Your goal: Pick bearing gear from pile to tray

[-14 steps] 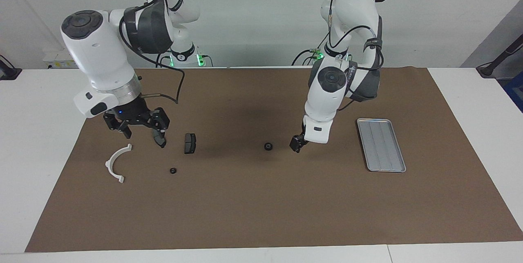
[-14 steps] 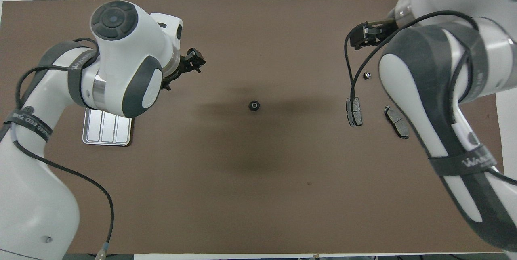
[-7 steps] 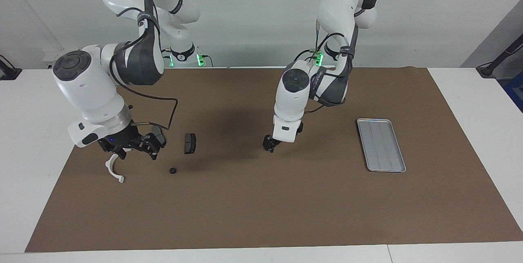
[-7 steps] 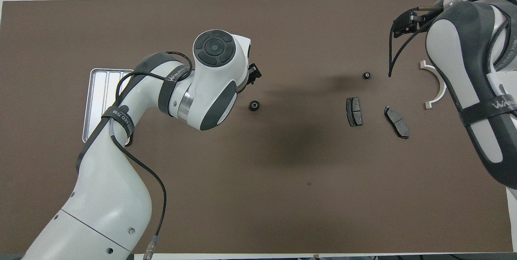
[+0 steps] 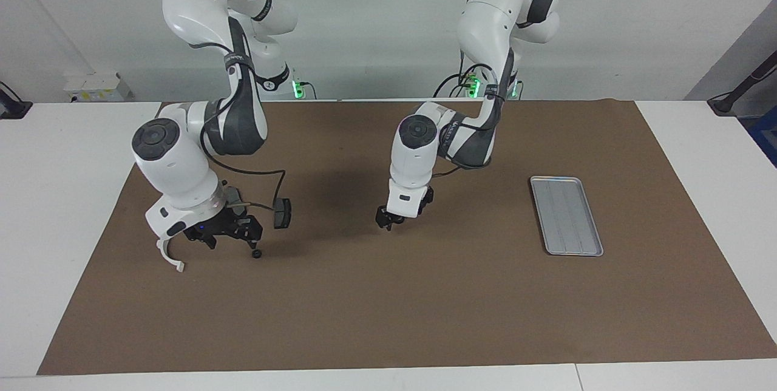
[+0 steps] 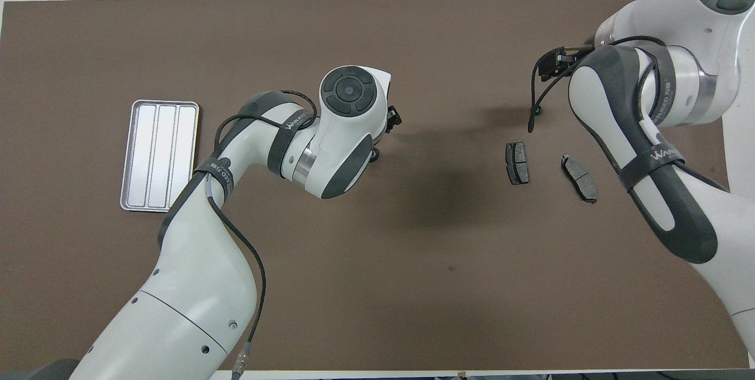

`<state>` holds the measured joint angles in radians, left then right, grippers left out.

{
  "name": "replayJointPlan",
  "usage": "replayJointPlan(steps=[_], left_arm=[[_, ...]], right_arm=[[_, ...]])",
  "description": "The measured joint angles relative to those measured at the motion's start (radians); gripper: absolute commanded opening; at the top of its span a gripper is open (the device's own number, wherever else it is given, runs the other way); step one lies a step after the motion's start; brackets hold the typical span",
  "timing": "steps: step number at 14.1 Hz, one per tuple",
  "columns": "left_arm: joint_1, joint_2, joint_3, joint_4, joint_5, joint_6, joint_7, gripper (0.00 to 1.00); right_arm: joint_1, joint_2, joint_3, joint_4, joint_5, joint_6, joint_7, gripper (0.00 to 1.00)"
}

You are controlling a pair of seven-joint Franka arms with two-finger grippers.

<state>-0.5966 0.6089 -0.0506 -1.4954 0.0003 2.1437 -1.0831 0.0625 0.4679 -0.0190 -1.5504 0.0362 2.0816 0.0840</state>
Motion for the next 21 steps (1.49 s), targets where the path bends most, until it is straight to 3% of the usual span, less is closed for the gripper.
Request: replayJointPlan(steps=[9,12,17,21], left_arm=[[-0.005,0.002,-0.001,-0.047,0.000,0.029,-0.001,0.95],[-0.015,0.001,-0.001,-0.060,0.000,0.047,-0.007,0.83],[-0.015,0.000,0.000,-0.069,0.000,0.058,-0.009,0.55],[-0.016,-0.004,0.000,-0.069,0.001,0.057,-0.010,0.42]], right_arm=[[0.009,0.000,0.001,-0.089,0.000,0.068,0.000,0.88],[0.016,0.009,0.001,-0.098,0.000,0.101,0.000,0.88],[0.020,0.027,0.001,-0.099,0.000,0.128,0.000,0.88],[0.020,0.058,-0.001,-0.102,0.000,0.161,0.000,0.87]])
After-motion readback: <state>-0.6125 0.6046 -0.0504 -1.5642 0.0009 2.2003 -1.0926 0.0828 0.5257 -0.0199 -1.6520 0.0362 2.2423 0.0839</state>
